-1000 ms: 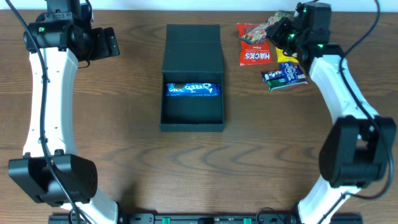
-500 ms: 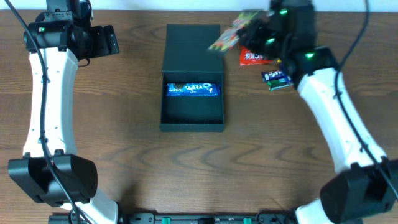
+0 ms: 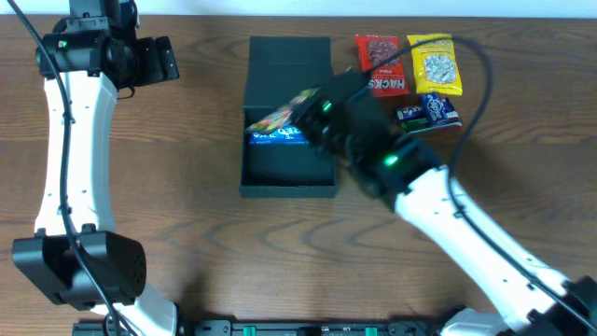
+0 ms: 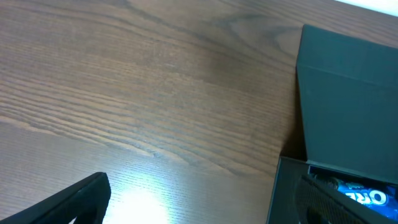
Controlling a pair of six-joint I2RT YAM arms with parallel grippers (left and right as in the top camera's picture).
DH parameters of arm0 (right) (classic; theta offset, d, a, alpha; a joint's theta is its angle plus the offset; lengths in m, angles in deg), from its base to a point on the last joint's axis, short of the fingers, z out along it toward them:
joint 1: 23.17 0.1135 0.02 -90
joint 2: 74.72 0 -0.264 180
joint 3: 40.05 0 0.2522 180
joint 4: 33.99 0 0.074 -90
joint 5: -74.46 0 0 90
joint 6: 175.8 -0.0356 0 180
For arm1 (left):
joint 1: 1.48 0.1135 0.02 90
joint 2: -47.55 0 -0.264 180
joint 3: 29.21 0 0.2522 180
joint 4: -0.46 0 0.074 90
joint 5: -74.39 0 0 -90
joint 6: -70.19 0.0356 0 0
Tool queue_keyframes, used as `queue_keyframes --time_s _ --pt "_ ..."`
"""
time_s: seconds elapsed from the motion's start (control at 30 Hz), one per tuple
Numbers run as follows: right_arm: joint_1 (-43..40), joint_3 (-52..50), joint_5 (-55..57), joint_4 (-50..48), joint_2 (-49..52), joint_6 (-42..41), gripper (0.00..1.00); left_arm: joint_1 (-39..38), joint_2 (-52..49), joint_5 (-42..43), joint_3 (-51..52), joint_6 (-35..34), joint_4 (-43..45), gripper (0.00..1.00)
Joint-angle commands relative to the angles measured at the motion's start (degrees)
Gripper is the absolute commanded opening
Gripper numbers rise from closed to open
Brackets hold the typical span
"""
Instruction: Pack container
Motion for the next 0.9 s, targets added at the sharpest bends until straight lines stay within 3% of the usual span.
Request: queue_keyframes --time_s 0.0,0.6,0.87 --pt "1.07 -3.61 4.66 -1.75 0.04 -11.10 0.02 0.17 -0.20 0.20 -0.24 -0.46 0.04 0.95" --pt "4.76 -5.57 4.72 -5.49 8.66 -22.36 0.02 0.15 -0.20 1.77 -0.24 -0.90 -0.68 0.95" --pt "5.77 -5.57 9.73 -2.89 8.68 -37.18 0.02 0.15 -0.20 1.77 -0.24 -0.90 -0.68 0.95"
